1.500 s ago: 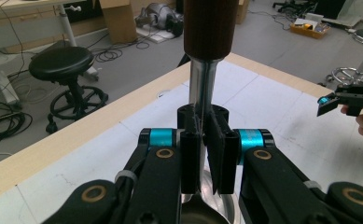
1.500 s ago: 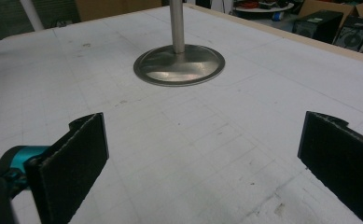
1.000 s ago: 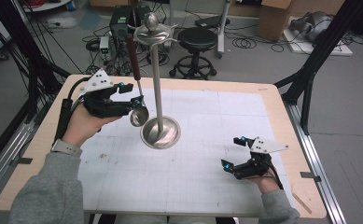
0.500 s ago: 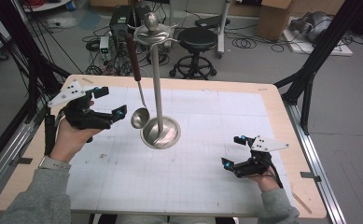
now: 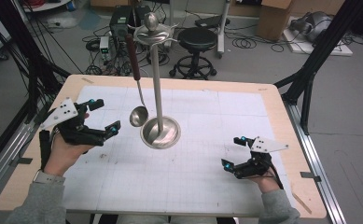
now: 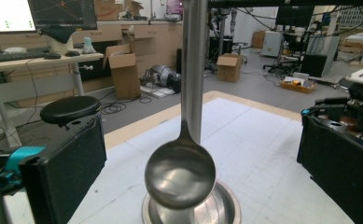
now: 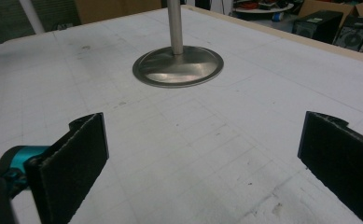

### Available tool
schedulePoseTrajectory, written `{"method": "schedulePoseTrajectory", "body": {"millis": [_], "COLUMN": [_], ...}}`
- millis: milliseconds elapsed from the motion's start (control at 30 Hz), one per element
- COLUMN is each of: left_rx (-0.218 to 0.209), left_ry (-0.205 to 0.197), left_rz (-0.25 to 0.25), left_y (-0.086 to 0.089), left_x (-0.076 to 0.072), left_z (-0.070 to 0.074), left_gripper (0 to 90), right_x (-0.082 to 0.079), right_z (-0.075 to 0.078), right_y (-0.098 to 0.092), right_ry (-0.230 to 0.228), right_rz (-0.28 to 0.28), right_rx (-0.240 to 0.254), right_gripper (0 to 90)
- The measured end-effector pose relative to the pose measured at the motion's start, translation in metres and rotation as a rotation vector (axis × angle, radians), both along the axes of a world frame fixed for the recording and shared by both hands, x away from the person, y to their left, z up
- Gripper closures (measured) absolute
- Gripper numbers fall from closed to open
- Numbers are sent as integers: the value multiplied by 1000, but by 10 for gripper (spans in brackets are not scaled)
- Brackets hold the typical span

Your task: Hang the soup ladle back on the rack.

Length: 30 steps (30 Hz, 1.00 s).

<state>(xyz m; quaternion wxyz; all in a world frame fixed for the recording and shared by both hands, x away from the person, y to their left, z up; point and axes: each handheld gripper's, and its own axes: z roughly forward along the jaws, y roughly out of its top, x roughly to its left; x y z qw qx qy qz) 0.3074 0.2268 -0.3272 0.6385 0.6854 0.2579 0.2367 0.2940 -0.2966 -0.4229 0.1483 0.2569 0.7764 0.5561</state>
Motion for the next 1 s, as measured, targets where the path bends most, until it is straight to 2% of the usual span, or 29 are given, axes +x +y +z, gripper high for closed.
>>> {"method": "schedulePoseTrajectory", "body": {"millis": [133, 233, 267, 367, 500, 567, 667, 767, 867, 1000], "left_rx": [31, 28, 25, -31, -42, -34, 2, 1, 32, 20], "left_ry": [-26, -15, -19, 6, 16, 19, 43, 58, 67, 92], "left_rz": [18, 30, 39, 47, 76, 82, 91, 82, 87, 101], "left_y": [3, 10, 13, 24, 32, 35, 37, 37, 35, 39], "left_x": [-5, -9, -10, -11, -13, -15, -17, -19, -22, -22], "left_z": [-12, -20, -23, -28, -34, -39, -46, -54, -63, -70], "left_gripper": [17, 17, 17, 17, 17, 17, 17, 17, 17, 17], "right_x": [-3, -4, -5, -7, -7, -7, -9, -10, -10, -10], "right_z": [1, 2, 2, 4, 4, 4, 6, 8, 9, 11], "right_y": [0, -1, -1, -1, -1, -2, -4, -6, -7, -9], "right_ry": [-2, -12, -8, -8, -11, -18, -24, -38, -50, -60], "right_rz": [-1, -7, -7, -8, -15, -16, -24, -27, -32, -43], "right_rx": [0, 5, 13, 27, 32, 36, 51, 68, 83, 91], "right_gripper": [8, 8, 8, 8, 7, 8, 8, 7, 8, 7]}}
